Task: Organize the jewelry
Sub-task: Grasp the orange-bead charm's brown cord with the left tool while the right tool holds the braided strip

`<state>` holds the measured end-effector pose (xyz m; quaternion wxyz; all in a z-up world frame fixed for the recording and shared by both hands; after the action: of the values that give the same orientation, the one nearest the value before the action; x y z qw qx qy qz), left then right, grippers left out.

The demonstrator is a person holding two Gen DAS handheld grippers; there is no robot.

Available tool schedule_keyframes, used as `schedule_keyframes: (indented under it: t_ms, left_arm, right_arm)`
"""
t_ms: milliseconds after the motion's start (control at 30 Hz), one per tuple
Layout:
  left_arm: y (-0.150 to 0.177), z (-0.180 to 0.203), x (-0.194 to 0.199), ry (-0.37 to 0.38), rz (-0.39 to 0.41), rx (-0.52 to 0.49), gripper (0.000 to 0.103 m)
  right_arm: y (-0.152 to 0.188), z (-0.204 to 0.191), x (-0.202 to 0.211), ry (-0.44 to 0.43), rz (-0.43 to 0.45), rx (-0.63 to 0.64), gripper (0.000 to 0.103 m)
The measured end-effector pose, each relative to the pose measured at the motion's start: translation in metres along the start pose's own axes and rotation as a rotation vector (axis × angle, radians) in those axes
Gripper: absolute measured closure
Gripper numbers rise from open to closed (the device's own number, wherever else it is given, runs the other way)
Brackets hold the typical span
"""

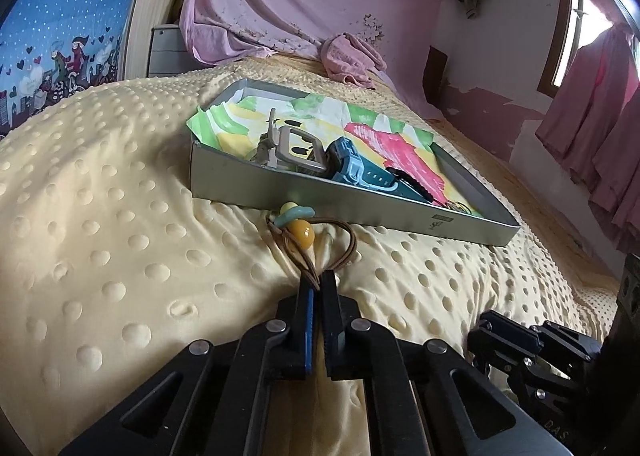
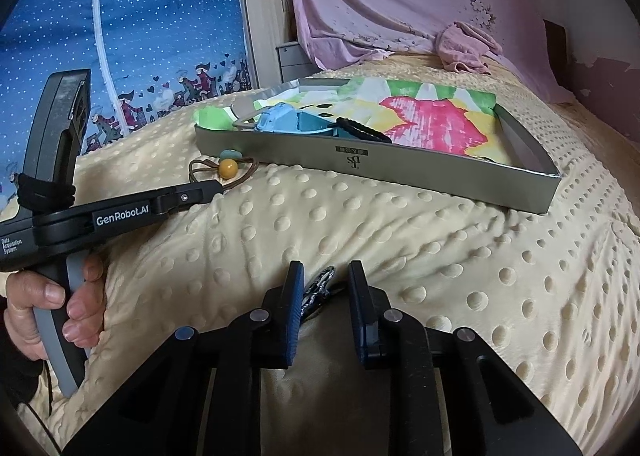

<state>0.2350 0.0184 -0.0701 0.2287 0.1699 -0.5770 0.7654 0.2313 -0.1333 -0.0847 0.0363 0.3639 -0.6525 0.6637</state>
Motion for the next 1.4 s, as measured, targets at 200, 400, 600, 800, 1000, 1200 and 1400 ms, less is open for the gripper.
schedule_keyframes:
  t_ms: [200, 400, 600, 800, 1000, 1200, 1400]
  left_arm:
    - [0.004, 0.001, 0.009, 0.008, 0.016, 0.000, 0.100]
    - [0.006, 0.006, 0.022, 0.019, 0.050, -0.017, 0.100]
    - [0.005, 0.017, 0.032, 0.052, 0.050, -0.059, 0.100]
    - [0.005, 0.024, 0.036, 0.071, 0.046, -0.083, 0.100]
    - [0.005, 0.027, 0.038, 0.077, 0.044, -0.093, 0.100]
    - [0.008, 0.029, 0.036, 0.084, 0.035, -0.099, 0.100]
    - [0.011, 0.025, 0.033, 0.090, 0.018, -0.072, 0.100]
  right_arm:
    - [0.000, -0.001, 0.004, -0.007, 0.017, -0.001, 0.085]
    - [-0.002, -0.001, 0.009, -0.015, 0.047, -0.007, 0.086]
    - [-0.005, 0.001, 0.013, -0.031, 0.077, -0.029, 0.087]
    - [-0.008, 0.006, 0.016, -0.040, 0.098, -0.055, 0.088]
    - [-0.011, 0.006, 0.019, -0.042, 0.120, -0.065, 0.089]
    - [-0.011, 0.007, 0.019, -0.042, 0.116, -0.076, 0.089]
    - [-0.005, 0.013, 0.005, -0.046, 0.024, -0.121, 0.088]
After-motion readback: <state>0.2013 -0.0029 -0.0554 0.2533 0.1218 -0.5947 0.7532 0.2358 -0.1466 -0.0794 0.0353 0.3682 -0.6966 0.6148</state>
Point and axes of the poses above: each gripper's, at about its wrist camera, not at the fingertips, and x roughly against the way its jaws point, z to its right, y to its underside, the point moved 5 cm from there along -x, roughly the way its jaws point, and after that the axes turned 5 degrees about z, right-handed, at the moved point
